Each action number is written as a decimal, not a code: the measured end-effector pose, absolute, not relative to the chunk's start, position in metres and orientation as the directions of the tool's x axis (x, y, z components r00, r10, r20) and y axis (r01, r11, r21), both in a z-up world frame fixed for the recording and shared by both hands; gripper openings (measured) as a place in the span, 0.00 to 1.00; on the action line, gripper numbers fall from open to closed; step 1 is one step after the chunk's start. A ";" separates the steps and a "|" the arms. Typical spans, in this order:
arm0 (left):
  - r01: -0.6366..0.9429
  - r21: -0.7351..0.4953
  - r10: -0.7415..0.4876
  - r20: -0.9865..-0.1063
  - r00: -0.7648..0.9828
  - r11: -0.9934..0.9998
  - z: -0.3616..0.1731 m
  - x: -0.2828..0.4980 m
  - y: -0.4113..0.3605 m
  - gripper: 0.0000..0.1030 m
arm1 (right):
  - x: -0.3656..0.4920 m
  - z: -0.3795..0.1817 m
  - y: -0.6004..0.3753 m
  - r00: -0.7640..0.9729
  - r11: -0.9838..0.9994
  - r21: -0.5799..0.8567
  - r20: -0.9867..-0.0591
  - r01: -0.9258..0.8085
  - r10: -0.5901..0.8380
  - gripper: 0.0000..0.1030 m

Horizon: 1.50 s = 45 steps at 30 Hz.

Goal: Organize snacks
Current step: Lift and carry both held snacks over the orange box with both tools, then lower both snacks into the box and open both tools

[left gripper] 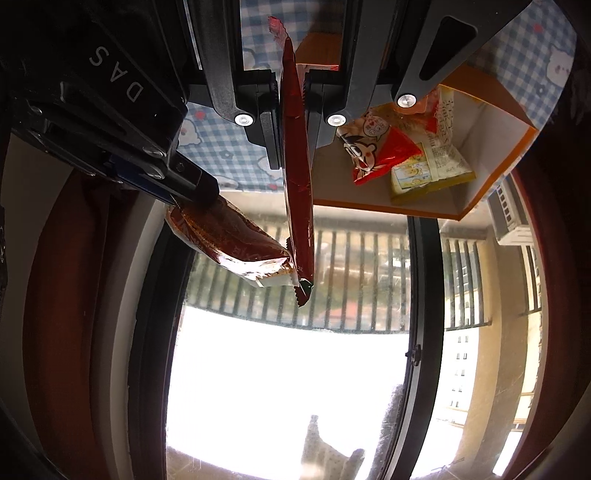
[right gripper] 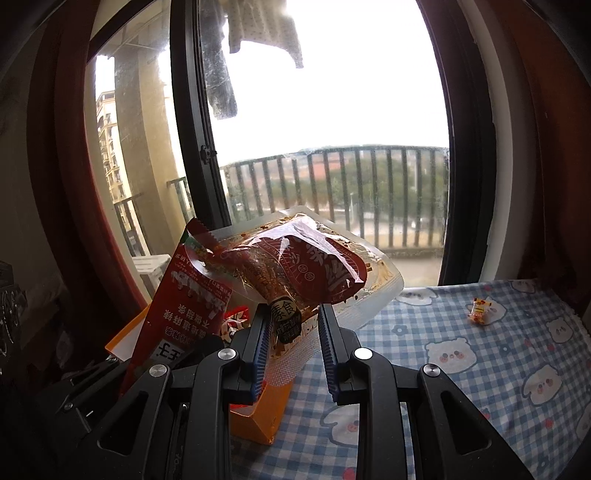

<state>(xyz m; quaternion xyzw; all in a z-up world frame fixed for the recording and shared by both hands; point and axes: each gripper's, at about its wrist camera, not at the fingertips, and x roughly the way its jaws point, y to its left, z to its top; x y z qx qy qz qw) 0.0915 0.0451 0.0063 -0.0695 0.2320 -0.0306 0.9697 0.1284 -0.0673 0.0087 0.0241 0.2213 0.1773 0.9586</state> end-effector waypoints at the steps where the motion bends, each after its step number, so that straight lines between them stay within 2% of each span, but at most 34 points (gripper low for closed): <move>1: 0.015 -0.152 -0.083 -0.446 0.891 0.988 0.006 0.093 0.051 0.05 | 0.131 0.008 -0.061 0.835 0.933 0.122 -0.417 -0.339 0.358 0.28; 7: -0.051 -0.168 -0.033 -0.463 0.886 0.985 0.003 0.104 0.084 0.05 | 0.145 0.006 -0.025 0.810 0.909 0.120 -0.418 -0.400 0.412 0.28; 16: -0.175 -0.125 0.086 -0.520 0.850 0.977 -0.009 0.122 0.132 0.05 | 0.160 -0.001 0.031 0.761 0.866 0.114 -0.432 -0.486 0.484 0.28; 24: -0.237 -0.105 0.136 -0.571 0.810 0.966 -0.034 0.137 0.168 0.06 | 0.173 -0.024 0.080 0.699 0.835 0.128 -0.488 -0.536 0.523 0.28; 29: -0.319 -0.107 0.178 -0.647 0.742 0.942 -0.064 0.157 0.202 0.06 | 0.188 -0.043 0.102 0.654 0.826 0.155 -0.539 -0.542 0.531 0.28; 30: -0.316 -0.115 0.167 -0.656 0.736 0.942 -0.068 0.158 0.206 0.10 | 0.190 -0.045 0.105 0.650 0.825 0.152 -0.546 -0.544 0.528 0.28; 32: -0.318 -0.131 0.157 -0.659 0.735 0.939 -0.073 0.157 0.210 0.33 | 0.193 -0.049 0.112 0.648 0.826 0.136 -0.556 -0.546 0.520 0.28; 34: -0.315 -0.135 0.151 -0.661 0.735 0.940 -0.076 0.154 0.210 0.36 | 0.196 -0.053 0.117 0.639 0.823 0.132 -0.567 -0.552 0.520 0.28; 36: -0.311 -0.119 0.162 -0.653 0.740 0.943 -0.074 0.151 0.208 0.43 | 0.201 -0.058 0.122 0.621 0.819 0.134 -0.586 -0.559 0.520 0.28; 38: -0.314 -0.112 0.169 -0.652 0.739 0.943 -0.071 0.149 0.205 0.61 | 0.205 -0.062 0.126 0.610 0.815 0.131 -0.599 -0.565 0.519 0.28; 45: -0.283 -0.068 0.171 -0.653 0.738 0.957 -0.074 0.145 0.200 0.76 | 0.217 -0.066 0.129 0.592 0.818 0.135 -0.625 -0.559 0.509 0.29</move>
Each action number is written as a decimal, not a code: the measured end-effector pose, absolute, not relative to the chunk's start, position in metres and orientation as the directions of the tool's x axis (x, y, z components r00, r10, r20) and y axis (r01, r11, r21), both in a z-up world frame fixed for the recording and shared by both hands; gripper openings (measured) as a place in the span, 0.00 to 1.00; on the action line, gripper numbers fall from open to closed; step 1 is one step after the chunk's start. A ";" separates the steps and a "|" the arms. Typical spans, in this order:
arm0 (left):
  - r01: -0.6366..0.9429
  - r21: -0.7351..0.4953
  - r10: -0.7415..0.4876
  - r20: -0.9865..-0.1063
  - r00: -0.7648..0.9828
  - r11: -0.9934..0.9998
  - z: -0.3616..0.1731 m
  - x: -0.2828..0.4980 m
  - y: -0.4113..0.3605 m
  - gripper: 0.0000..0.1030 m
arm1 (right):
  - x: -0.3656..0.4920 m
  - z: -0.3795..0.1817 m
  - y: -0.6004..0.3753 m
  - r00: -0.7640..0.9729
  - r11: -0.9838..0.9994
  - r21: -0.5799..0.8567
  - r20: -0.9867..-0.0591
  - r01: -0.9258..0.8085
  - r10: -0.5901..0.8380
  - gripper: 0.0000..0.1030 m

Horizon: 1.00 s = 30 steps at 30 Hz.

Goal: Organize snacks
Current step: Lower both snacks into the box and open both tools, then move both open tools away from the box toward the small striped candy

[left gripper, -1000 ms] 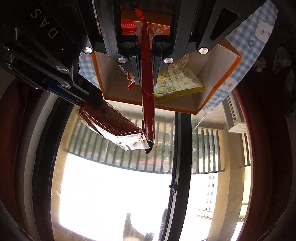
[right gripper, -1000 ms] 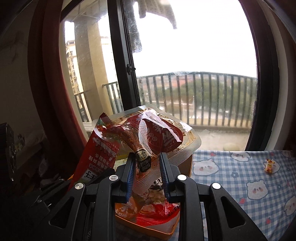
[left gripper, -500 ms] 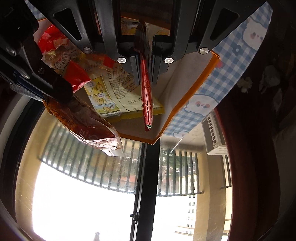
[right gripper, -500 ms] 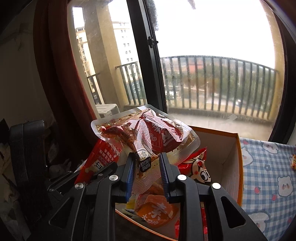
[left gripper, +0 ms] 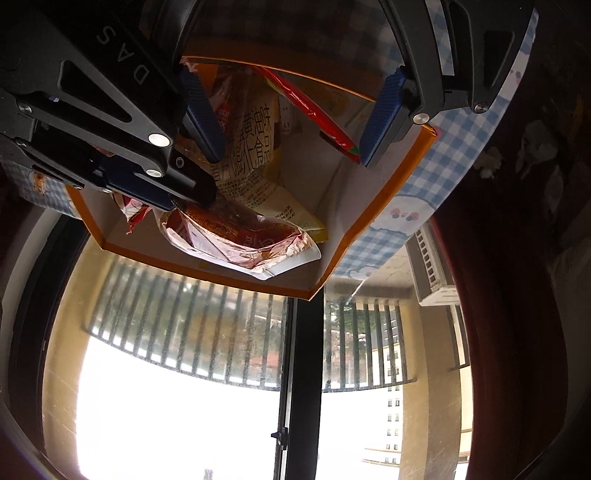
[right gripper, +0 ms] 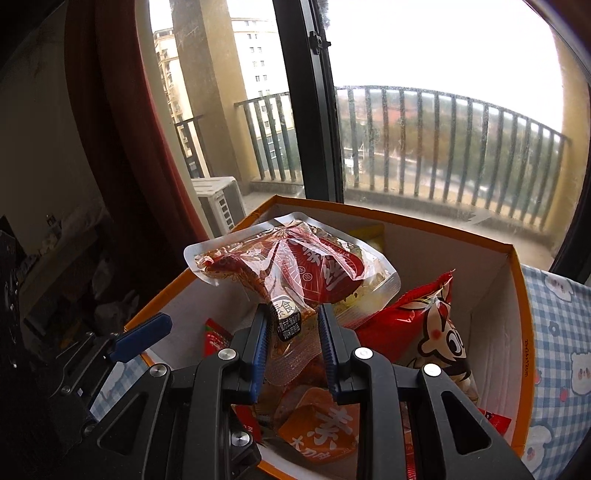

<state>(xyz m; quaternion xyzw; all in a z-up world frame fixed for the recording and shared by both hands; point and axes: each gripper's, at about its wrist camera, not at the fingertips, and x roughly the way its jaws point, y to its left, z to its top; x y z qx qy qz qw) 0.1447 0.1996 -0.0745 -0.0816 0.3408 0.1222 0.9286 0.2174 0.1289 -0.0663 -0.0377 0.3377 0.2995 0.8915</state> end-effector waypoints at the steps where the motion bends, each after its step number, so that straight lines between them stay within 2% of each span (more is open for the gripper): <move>1: -0.281 -0.062 0.174 -0.653 0.737 0.958 -0.075 0.145 0.199 0.77 | 0.216 -0.067 0.130 0.591 0.819 0.135 -0.628 -0.558 0.506 0.31; 5: -0.287 -0.058 0.182 -0.649 0.739 0.956 -0.076 0.142 0.199 0.79 | 0.214 -0.062 0.130 0.605 0.826 0.110 -0.629 -0.553 0.488 0.36; 6: -0.287 -0.062 0.180 -0.647 0.741 0.956 -0.075 0.141 0.198 0.79 | 0.213 -0.061 0.128 0.610 0.828 0.103 -0.627 -0.552 0.485 0.39; 9: -0.286 -0.083 0.167 -0.646 0.745 0.955 -0.072 0.136 0.198 0.81 | 0.212 -0.060 0.121 0.610 0.828 0.129 -0.617 -0.546 0.498 0.65; 12: -0.281 -0.096 0.156 -0.643 0.750 0.955 -0.070 0.133 0.194 0.83 | 0.207 -0.056 0.113 0.627 0.835 0.126 -0.603 -0.535 0.493 0.69; 15: -0.281 -0.106 0.151 -0.641 0.753 0.954 -0.068 0.129 0.191 0.83 | 0.200 -0.053 0.105 0.643 0.846 0.124 -0.595 -0.519 0.482 0.78; 30: -0.233 -0.121 0.119 -0.590 0.799 0.965 -0.051 0.102 0.149 0.87 | 0.159 -0.030 0.045 0.732 0.883 0.099 -0.521 -0.460 0.440 0.89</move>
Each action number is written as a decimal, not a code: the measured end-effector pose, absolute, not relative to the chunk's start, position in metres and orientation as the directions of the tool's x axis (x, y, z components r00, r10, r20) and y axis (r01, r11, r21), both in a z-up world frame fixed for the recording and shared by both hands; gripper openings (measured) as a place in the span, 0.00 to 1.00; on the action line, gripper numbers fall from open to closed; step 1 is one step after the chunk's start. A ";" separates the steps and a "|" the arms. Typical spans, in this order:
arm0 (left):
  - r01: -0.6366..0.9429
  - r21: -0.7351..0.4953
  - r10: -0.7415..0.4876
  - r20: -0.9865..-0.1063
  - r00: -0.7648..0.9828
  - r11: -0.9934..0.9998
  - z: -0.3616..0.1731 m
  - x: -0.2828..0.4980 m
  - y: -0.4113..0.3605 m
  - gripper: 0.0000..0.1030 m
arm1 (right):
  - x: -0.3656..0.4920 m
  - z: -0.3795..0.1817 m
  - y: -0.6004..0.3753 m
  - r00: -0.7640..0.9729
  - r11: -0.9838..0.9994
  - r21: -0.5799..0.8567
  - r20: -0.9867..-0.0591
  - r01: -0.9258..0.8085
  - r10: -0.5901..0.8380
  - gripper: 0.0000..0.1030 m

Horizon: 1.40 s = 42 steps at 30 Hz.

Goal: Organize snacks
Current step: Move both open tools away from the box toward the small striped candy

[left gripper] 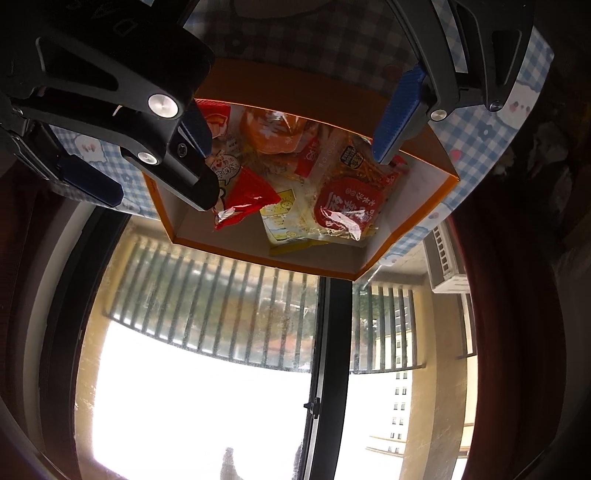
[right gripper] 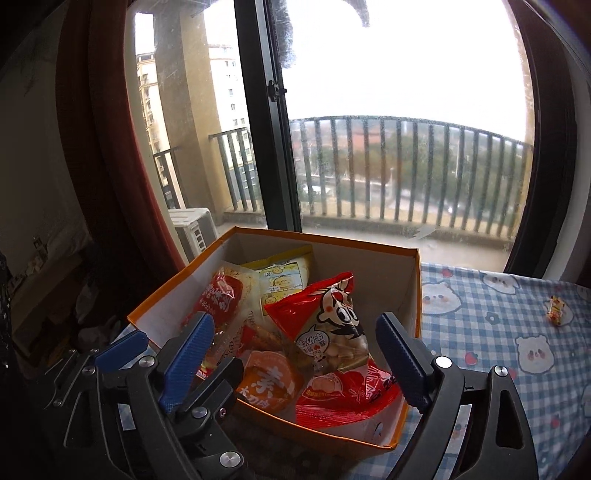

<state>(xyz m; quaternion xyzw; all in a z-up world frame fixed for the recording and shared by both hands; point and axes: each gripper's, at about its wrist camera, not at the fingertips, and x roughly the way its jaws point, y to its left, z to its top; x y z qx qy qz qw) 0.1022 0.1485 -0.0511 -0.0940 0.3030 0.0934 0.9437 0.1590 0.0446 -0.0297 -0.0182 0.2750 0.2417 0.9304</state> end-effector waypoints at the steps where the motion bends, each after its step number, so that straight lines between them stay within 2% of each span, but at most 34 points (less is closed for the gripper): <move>1: -0.230 -0.117 0.120 -0.585 0.802 0.966 -0.050 0.099 0.145 0.87 | 0.156 -0.028 0.040 0.736 0.885 0.098 -0.517 -0.456 0.437 0.89; 14: -0.203 -0.072 0.134 -0.536 0.834 0.977 -0.027 0.072 0.089 0.96 | 0.122 -0.007 -0.021 0.788 0.910 0.086 -0.471 -0.405 0.396 0.94; 19: -0.168 -0.069 0.108 -0.523 0.846 0.983 -0.021 0.066 0.059 0.99 | 0.110 -0.002 -0.056 0.819 0.927 0.092 -0.444 -0.363 0.365 1.00; 22: -0.131 -0.066 0.078 -0.521 0.850 0.989 -0.019 0.067 0.039 0.99 | 0.104 0.000 -0.077 0.830 0.934 0.093 -0.435 -0.344 0.349 1.00; 31: -0.046 -0.014 0.031 -0.533 0.846 0.999 -0.023 0.078 -0.030 0.99 | 0.102 -0.010 -0.142 0.842 0.967 0.101 -0.476 -0.234 0.254 1.00; 42: 0.035 -0.035 -0.049 -0.574 0.817 0.999 -0.041 0.105 -0.107 0.99 | 0.120 -0.026 -0.217 0.842 0.981 0.100 -0.504 -0.165 0.193 1.00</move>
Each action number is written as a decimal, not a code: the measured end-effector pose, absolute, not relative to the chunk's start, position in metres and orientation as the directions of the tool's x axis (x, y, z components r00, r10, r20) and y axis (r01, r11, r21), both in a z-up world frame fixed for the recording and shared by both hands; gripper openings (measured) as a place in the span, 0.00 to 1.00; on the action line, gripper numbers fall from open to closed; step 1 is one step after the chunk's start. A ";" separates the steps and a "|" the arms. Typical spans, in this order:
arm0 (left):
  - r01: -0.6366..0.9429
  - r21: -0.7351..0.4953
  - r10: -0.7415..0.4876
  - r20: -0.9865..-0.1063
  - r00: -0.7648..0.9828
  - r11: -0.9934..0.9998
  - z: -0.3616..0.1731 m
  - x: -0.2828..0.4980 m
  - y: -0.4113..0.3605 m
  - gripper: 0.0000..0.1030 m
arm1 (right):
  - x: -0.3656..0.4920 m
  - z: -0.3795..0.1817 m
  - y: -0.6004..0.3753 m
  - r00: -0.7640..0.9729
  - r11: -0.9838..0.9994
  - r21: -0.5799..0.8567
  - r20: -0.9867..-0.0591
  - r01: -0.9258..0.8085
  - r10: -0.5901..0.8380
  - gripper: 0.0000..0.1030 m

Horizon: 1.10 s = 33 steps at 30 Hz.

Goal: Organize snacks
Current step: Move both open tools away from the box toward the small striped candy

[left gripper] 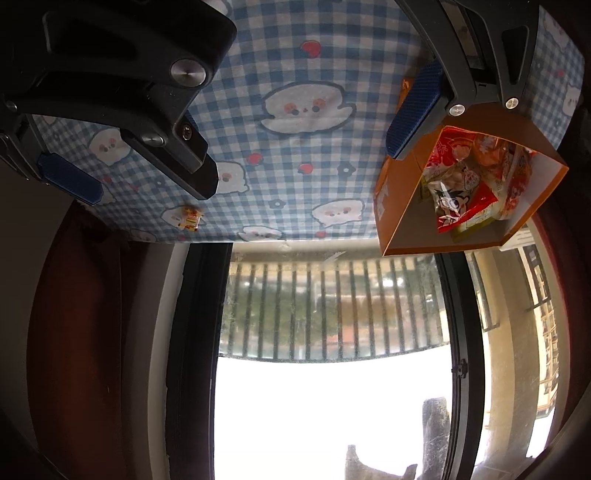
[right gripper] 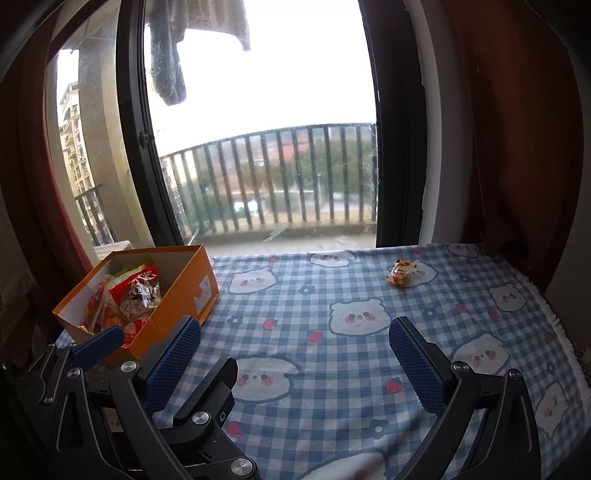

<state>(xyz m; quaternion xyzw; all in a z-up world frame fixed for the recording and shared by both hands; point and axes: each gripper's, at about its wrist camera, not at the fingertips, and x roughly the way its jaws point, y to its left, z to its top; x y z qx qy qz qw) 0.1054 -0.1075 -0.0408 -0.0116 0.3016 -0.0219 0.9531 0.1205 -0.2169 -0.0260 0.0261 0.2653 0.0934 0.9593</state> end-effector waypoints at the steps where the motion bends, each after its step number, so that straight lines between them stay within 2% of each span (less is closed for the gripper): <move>1: 0.035 -0.038 -0.051 -0.581 0.812 0.999 -0.042 0.109 -0.113 0.99 | 0.125 -0.027 -0.221 0.838 0.981 0.097 -0.510 -0.166 0.192 1.00; 9: 0.012 -0.023 -0.023 -0.592 0.805 1.000 -0.043 0.150 -0.141 0.99 | 0.174 -0.028 -0.241 0.801 0.974 0.039 -0.562 -0.222 0.205 1.00; 18: -0.050 -0.040 0.017 -0.594 0.805 0.998 -0.029 0.211 -0.154 0.98 | 0.246 -0.015 -0.257 0.776 0.951 0.032 -0.570 -0.306 0.269 1.00; 24: -0.016 -0.045 -0.014 -0.594 0.804 0.999 -0.034 0.251 -0.185 0.99 | 0.281 -0.018 -0.293 0.774 0.944 0.104 -0.549 -0.312 0.316 1.00; 27: -0.006 -0.100 -0.056 -0.607 0.793 0.995 -0.042 0.273 -0.199 0.99 | 0.302 -0.020 -0.311 0.791 0.962 0.084 -0.552 -0.261 0.263 1.00; 29: -0.008 -0.082 -0.043 -0.609 0.792 0.997 -0.051 0.286 -0.213 0.99 | 0.313 -0.026 -0.323 0.814 0.971 0.057 -0.535 -0.233 0.226 1.00; 33: -0.014 -0.039 -0.014 -0.647 0.763 0.999 -0.075 0.315 -0.236 0.99 | 0.350 -0.054 -0.343 0.773 0.975 0.019 -0.605 -0.223 0.189 1.00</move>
